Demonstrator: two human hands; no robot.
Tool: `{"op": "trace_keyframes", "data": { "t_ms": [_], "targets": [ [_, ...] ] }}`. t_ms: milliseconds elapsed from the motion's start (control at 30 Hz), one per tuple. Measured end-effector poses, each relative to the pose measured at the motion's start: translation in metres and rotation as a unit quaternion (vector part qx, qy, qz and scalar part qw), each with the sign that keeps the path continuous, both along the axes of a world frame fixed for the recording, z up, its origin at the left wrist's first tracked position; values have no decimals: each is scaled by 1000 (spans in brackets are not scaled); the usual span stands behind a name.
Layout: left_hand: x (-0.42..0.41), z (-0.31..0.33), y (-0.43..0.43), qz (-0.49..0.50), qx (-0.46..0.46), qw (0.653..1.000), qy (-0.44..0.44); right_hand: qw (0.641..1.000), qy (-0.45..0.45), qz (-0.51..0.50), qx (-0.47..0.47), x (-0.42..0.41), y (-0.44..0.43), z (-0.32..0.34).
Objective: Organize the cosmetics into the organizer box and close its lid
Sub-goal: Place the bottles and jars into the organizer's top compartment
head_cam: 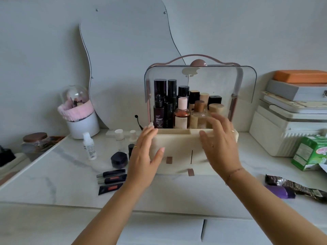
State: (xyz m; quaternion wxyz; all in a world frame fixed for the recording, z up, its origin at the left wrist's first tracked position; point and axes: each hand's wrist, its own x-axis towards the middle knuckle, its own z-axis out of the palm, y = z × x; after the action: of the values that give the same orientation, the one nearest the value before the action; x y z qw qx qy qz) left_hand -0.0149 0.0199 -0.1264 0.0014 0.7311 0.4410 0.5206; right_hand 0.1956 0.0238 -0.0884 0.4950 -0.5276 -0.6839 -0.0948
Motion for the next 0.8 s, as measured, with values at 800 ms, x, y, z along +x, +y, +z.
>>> {"op": "trace_keyframes", "data": {
  "t_ms": [800],
  "targets": [
    [-55, 15, -9, 37, -148, 949, -276, 998, -49, -19, 42, -16, -8, -39]
  ]
}}
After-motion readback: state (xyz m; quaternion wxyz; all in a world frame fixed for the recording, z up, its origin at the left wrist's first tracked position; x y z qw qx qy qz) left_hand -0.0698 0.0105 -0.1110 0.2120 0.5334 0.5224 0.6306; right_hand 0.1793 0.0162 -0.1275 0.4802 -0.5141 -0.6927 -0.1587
